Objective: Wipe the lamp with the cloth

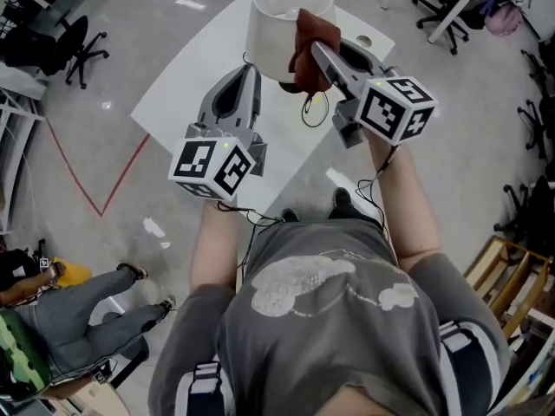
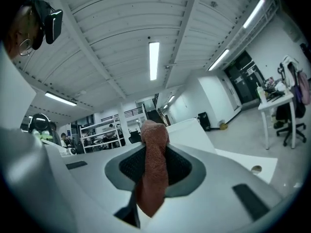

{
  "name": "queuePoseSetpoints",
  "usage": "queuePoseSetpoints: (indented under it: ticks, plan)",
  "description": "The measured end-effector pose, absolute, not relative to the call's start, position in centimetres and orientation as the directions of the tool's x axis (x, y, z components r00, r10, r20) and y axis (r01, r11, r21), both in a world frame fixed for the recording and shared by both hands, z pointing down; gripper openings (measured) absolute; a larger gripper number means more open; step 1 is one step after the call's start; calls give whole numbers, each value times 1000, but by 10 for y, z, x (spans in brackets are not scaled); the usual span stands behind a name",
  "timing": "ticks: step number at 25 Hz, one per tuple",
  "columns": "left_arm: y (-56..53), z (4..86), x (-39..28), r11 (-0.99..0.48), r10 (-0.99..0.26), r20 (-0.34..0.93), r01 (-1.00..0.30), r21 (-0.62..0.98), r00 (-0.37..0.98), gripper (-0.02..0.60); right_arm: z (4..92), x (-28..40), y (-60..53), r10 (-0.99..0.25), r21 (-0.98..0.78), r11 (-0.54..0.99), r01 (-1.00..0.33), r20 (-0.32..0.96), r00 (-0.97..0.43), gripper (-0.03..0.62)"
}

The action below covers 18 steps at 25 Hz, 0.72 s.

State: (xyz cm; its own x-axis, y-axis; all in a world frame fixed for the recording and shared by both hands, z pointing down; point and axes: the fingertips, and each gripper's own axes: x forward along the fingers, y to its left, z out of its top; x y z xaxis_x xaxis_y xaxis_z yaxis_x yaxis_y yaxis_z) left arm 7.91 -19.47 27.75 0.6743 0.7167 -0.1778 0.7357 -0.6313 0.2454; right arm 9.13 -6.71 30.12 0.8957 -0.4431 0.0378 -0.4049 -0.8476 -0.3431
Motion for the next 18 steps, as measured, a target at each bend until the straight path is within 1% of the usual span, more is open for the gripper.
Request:
queuePoseSetpoints:
  ticks: [3, 10, 18]
  plan:
    - [-184, 289, 76, -666, 694, -157, 710, 229, 702, 8, 317, 91, -55, -472, -347, -834, -429, 44, 881, 91]
    - [-178, 317, 78, -752, 603, -94, 604, 262, 792, 8, 341, 99, -48, -586, -388, -763, -517, 78, 806, 91]
    - [-142, 339, 78, -796, 547, -53, 539, 277, 835, 8, 378, 99, -35, -674, -417, -704, -575, 138, 726, 91]
